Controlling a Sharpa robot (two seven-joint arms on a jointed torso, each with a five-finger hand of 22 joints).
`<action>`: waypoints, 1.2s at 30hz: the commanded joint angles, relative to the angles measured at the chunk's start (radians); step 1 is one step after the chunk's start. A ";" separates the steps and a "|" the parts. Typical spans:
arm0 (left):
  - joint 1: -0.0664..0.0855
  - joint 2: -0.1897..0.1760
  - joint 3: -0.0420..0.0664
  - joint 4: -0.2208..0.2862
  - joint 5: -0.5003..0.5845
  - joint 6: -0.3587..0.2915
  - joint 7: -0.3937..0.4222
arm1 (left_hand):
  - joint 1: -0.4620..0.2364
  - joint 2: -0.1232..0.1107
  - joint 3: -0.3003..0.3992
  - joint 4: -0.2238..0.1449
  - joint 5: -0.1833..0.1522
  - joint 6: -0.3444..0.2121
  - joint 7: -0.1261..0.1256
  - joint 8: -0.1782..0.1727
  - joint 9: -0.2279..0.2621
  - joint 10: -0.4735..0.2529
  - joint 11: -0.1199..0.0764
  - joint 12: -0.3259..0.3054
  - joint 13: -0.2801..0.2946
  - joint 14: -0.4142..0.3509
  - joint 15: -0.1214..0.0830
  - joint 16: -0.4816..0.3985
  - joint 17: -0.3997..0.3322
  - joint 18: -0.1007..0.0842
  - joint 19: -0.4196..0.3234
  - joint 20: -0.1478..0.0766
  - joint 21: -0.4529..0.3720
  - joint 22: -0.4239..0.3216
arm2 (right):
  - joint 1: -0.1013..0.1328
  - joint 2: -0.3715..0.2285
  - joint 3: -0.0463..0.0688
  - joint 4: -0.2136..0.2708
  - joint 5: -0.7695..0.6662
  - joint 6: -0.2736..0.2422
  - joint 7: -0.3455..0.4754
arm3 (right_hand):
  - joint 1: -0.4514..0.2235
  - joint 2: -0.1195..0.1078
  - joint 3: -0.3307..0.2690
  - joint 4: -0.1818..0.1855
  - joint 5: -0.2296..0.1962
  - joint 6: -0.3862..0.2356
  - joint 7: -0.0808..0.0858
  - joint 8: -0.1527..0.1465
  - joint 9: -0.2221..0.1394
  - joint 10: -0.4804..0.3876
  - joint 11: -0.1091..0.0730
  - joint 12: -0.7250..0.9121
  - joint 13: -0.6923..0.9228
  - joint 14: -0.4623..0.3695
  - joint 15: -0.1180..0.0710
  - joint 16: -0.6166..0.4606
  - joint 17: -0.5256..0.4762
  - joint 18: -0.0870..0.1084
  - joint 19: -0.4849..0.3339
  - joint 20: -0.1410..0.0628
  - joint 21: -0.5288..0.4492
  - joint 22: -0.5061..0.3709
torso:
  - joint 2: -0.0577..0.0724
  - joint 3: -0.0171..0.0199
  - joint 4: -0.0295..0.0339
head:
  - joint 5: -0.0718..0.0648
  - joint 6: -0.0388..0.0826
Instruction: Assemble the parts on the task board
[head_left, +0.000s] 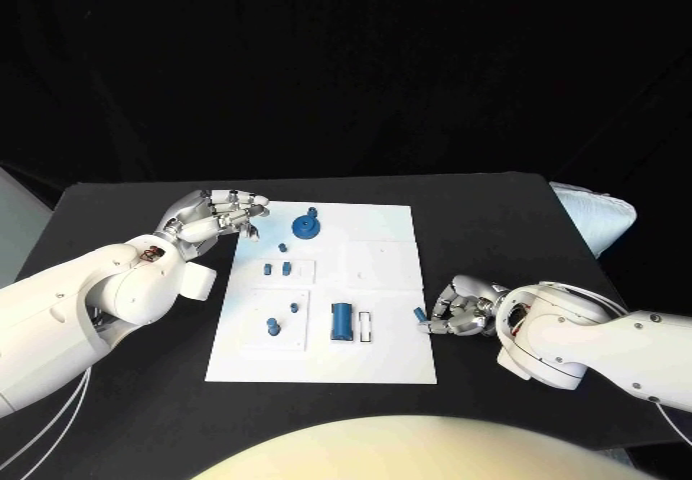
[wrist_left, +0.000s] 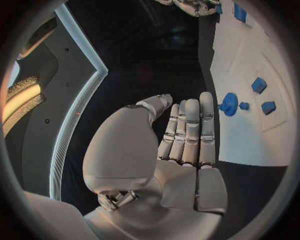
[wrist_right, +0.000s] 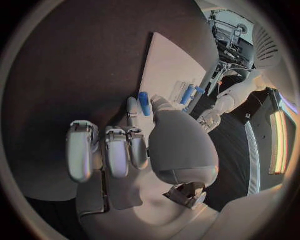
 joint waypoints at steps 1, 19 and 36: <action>0.000 0.000 0.001 0.002 -0.004 0.007 0.006 | -0.003 0.004 -0.002 0.005 -0.003 -0.004 -0.001 0.005 0.002 -0.001 -0.002 0.003 -0.001 -0.005 0.001 0.002 0.000 -0.008 0.007 0.001 -0.003 -0.001 | -0.003 0.003 -0.001 -0.001 -0.011 -0.014 -0.010 | -0.012 0.000 -0.008 0.000 0.006 0.006 0.002 -0.005 -0.002 0.105 0.003 0.005 0.263 0.106 0.001 0.004 0.263 -0.012 0.062 0.004 -0.003 0.191 | 0.000 0.0002 -0.0010 | 0.003 -0.003; 0.000 -0.001 0.001 0.001 -0.006 0.010 0.001 | -0.003 0.004 -0.002 0.005 -0.003 -0.004 -0.001 0.005 0.002 -0.001 -0.002 0.003 -0.001 -0.005 0.001 0.002 0.000 -0.008 0.007 0.001 -0.003 -0.001 | -0.004 0.026 -0.001 -0.008 -0.024 -0.040 -0.020 | 0.138 0.029 0.097 -0.029 -0.033 0.010 -0.007 -0.016 -0.010 0.105 -0.006 0.005 0.263 0.106 -0.007 0.004 0.263 -0.013 0.065 -0.004 0.000 0.194 | 0.000 -0.0004 0.0002 | 0.003 -0.007; 0.000 -0.002 0.001 0.001 -0.006 0.011 -0.003 | 0.000 0.004 -0.001 0.004 -0.003 -0.005 -0.001 0.006 0.002 -0.002 -0.002 0.004 -0.001 -0.005 0.001 0.002 0.000 -0.008 0.009 0.000 -0.004 -0.002 | -0.004 0.023 -0.001 -0.005 -0.043 -0.059 -0.018 | 0.122 -0.044 0.449 -0.105 -0.032 0.022 -0.014 0.018 0.023 0.105 -0.012 0.005 0.263 0.106 -0.012 0.004 0.263 -0.017 0.070 -0.008 0.014 0.206 | -0.001 0.0001 -0.0008 | 0.004 -0.007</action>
